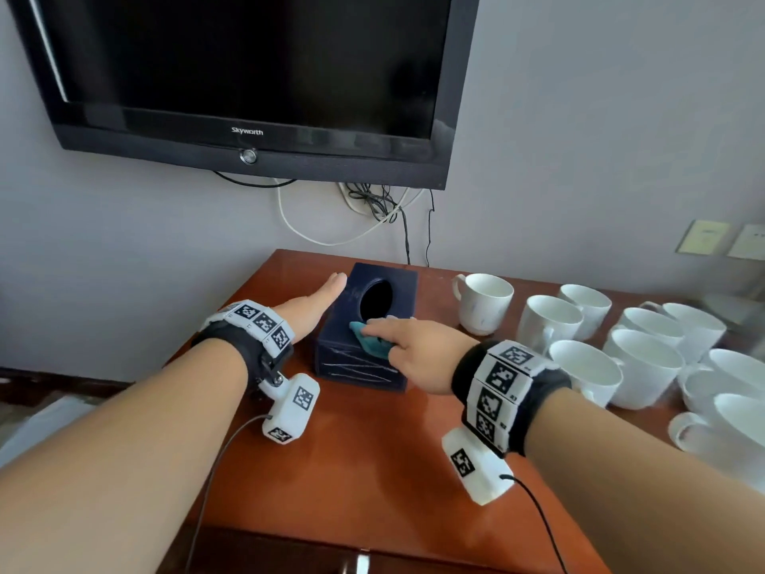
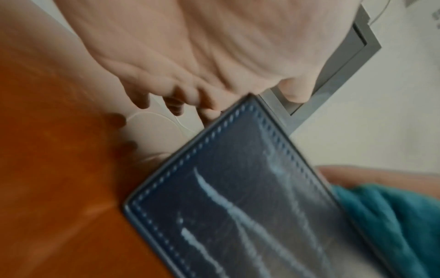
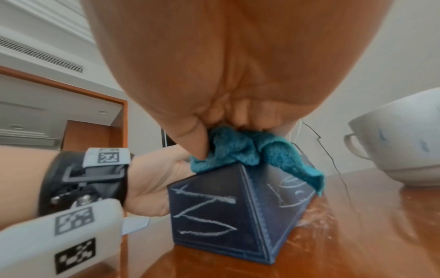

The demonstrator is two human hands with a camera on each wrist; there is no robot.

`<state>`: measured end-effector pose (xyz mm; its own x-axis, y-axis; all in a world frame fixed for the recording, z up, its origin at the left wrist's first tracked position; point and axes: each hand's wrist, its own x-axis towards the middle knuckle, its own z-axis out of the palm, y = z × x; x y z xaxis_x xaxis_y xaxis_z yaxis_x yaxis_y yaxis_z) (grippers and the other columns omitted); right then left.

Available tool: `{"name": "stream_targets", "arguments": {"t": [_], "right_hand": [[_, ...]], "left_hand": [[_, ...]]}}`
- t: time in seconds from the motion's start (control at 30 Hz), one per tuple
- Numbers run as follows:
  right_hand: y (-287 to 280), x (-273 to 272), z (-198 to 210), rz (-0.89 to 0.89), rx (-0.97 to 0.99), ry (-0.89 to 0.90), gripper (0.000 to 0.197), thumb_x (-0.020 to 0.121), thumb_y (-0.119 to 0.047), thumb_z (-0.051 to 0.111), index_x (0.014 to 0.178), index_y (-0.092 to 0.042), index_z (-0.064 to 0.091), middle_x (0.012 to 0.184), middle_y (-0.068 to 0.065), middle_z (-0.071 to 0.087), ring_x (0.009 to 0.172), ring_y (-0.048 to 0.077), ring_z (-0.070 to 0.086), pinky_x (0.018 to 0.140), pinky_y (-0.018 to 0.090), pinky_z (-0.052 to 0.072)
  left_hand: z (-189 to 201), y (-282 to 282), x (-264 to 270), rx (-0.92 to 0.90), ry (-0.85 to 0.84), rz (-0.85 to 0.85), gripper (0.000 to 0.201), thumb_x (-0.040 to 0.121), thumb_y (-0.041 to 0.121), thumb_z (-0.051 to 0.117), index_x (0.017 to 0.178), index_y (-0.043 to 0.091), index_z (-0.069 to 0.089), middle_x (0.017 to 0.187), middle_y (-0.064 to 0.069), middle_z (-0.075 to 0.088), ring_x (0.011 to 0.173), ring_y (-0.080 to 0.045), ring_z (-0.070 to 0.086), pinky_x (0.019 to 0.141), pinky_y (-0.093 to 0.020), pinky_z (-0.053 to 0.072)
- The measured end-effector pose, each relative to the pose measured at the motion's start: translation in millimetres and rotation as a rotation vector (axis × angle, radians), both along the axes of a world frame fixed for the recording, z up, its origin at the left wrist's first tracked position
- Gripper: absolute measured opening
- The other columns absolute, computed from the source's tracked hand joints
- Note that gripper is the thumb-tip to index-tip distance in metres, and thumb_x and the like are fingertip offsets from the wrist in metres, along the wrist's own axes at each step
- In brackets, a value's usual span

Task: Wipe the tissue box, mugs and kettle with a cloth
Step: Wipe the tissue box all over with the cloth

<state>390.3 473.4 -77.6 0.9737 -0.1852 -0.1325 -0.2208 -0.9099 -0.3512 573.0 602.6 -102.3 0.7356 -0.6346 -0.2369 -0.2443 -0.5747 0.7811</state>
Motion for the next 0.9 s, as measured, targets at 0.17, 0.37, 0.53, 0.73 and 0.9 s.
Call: {"name": "stream_targets", "arguments": {"t": [0.17, 0.37, 0.53, 0.73, 0.9], "right_hand": [[15.3, 31.3, 8.3, 0.099, -0.036, 0.069, 0.062, 0.106, -0.001, 0.035, 0.161, -0.029, 0.034, 0.169, -0.003, 0.029, 0.155, 0.018, 0.027, 0.126, 0.028, 0.017], [8.6, 84.7, 25.3, 0.069, -0.137, 0.135, 0.058, 0.108, -0.006, 0.038, 0.161, -0.030, 0.032, 0.158, 0.005, 0.045, 0.137, 0.023, 0.049, 0.104, 0.023, 0.036], [-15.3, 109.7, 36.7, 0.057, -0.175, 0.151, 0.062, 0.106, -0.007, 0.043, 0.161, -0.032, 0.033, 0.156, 0.006, 0.045, 0.113, 0.014, 0.048, 0.072, 0.012, 0.028], [-40.7, 132.6, 36.5, 0.031, -0.223, 0.210, 0.067, 0.106, -0.008, 0.043, 0.164, -0.034, 0.022, 0.157, 0.009, 0.043, 0.112, 0.019, 0.051, 0.075, 0.022, 0.036], [-67.6, 140.8, 26.4, -0.026, -0.234, 0.145, 0.060, 0.106, -0.012, 0.045, 0.163, -0.023, 0.029, 0.155, 0.009, 0.048, 0.138, 0.029, 0.049, 0.102, 0.025, 0.041]], "left_hand": [[1.0, 30.2, 26.1, -0.143, -0.094, -0.038, 0.120, 0.058, 0.111, 0.022, 0.157, 0.045, 0.039, 0.164, 0.019, 0.036, 0.152, -0.005, 0.026, 0.121, -0.029, 0.013], [14.0, 55.9, 20.4, -0.175, -0.045, -0.050, 0.097, 0.076, 0.101, 0.014, 0.155, 0.050, 0.039, 0.155, 0.031, 0.044, 0.149, 0.002, 0.026, 0.128, -0.042, 0.006], [15.1, 50.4, 23.1, 0.073, -0.327, -0.199, 0.068, 0.104, 0.061, 0.043, 0.165, 0.038, 0.020, 0.165, 0.023, 0.031, 0.153, -0.003, 0.029, 0.127, -0.033, 0.023], [18.8, 25.2, 28.3, 0.291, -0.461, -0.344, 0.089, 0.099, 0.057, 0.059, 0.166, 0.040, 0.004, 0.169, 0.015, 0.027, 0.147, -0.016, 0.044, 0.115, -0.032, 0.041], [28.9, 10.2, 29.6, 0.357, -0.467, -0.457, 0.067, 0.102, 0.050, 0.058, 0.162, 0.043, 0.027, 0.168, 0.022, 0.022, 0.154, -0.009, 0.028, 0.113, -0.020, 0.026]]}}
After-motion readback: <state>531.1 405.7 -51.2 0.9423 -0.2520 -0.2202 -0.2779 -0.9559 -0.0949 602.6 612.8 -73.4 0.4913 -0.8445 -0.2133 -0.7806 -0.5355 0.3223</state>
